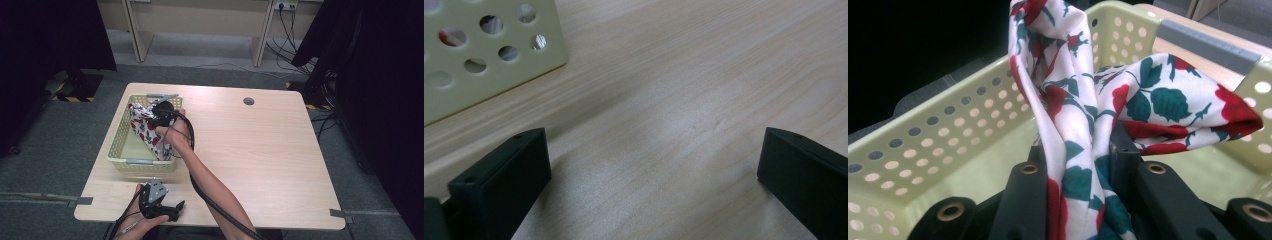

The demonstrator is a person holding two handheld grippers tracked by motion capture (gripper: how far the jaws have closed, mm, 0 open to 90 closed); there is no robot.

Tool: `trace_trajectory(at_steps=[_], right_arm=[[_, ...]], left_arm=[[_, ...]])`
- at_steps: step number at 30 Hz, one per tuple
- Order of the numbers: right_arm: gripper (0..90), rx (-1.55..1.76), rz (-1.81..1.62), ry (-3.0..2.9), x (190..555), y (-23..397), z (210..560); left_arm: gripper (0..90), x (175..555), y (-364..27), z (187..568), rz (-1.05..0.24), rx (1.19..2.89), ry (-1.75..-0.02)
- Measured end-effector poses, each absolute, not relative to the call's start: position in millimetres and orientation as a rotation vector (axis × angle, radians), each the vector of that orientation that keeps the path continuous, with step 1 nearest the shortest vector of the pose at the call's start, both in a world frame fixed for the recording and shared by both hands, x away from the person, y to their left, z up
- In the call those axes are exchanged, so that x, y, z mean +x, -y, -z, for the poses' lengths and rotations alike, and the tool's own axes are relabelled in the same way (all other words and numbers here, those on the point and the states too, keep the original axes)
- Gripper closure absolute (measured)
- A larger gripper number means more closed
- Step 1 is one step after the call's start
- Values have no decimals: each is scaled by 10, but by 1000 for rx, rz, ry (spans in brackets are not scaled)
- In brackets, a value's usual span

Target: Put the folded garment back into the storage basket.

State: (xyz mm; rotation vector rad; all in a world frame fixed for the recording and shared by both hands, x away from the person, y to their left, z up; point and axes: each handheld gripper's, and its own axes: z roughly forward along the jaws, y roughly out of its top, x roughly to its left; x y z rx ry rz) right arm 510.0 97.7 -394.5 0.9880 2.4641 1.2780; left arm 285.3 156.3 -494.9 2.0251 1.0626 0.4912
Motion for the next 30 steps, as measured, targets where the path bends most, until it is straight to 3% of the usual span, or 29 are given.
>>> trace_trajectory(at_steps=[11,30], right_arm=[[400,1054,-1282,-2424,5122,-960,3872],[260,987,-1322,-2404,5051,-800,3626]], left_arm=[[0,2852,-1563,4950,-492,2023,-1063],[0,2852,-1563,4950,-492,2023,-1063]])
